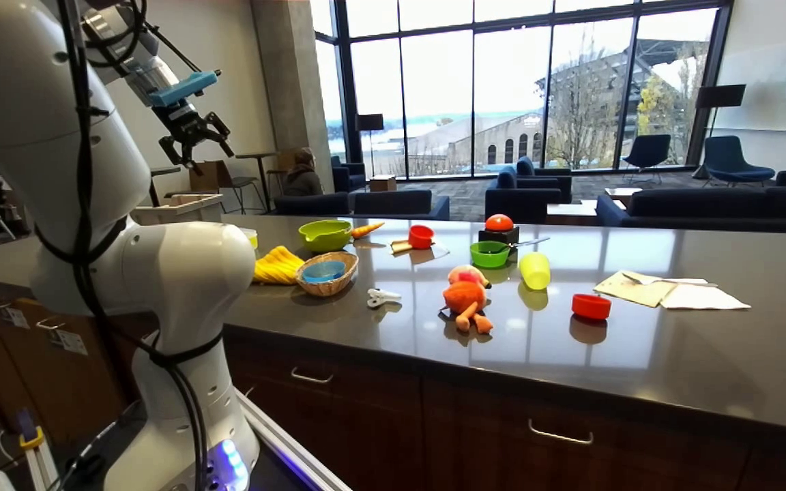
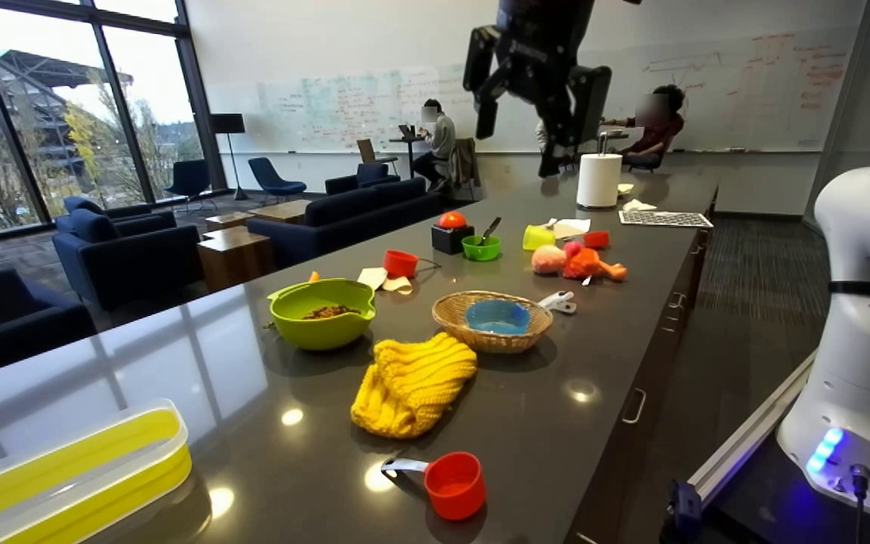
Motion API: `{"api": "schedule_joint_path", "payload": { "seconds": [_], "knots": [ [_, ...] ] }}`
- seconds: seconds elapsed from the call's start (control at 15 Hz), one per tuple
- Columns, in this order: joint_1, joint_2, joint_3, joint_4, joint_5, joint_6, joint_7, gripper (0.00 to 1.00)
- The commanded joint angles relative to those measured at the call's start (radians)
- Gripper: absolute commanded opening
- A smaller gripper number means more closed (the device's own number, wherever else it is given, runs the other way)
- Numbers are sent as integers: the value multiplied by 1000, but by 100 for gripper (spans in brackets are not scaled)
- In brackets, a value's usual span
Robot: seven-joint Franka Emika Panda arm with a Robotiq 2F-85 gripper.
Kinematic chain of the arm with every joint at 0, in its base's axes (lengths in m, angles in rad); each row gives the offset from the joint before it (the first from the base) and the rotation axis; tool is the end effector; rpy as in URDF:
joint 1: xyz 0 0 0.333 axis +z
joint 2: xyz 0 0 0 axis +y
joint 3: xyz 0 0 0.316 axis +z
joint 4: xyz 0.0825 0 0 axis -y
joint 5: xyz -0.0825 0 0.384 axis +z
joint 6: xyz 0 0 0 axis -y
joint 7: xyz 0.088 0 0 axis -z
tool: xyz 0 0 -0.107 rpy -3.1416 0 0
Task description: Move the towel to the right, use it to wipe the kitchen countertop and then move it back to the left
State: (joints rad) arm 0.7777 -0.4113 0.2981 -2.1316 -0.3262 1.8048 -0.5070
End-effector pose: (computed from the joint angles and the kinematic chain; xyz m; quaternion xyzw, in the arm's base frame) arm 0.2176 0.3856 0.5795 0.6695 0.7098 0.0889 0.2003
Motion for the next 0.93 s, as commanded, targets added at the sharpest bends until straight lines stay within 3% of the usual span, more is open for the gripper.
{"api": "schedule_joint_path", "payload": {
  "seconds": [0.0, 0.2, 0.27, 0.4, 0.53, 0.73, 0.87],
  "knots": [
    [-54, 37, -44, 3, 10, 270, -44, 100],
    [-48, 96, -186, -22, 35, 526, -43, 100],
    [-117, 136, -184, 39, 109, 569, -108, 100],
    [-157, 212, -241, 70, 258, 652, -183, 100],
    [-212, 283, -257, 107, 443, 659, -269, 100],
    [-301, 369, -221, 150, 684, 579, -370, 100],
    [-360, 428, -179, 165, 724, 510, -326, 100]
  ]
}}
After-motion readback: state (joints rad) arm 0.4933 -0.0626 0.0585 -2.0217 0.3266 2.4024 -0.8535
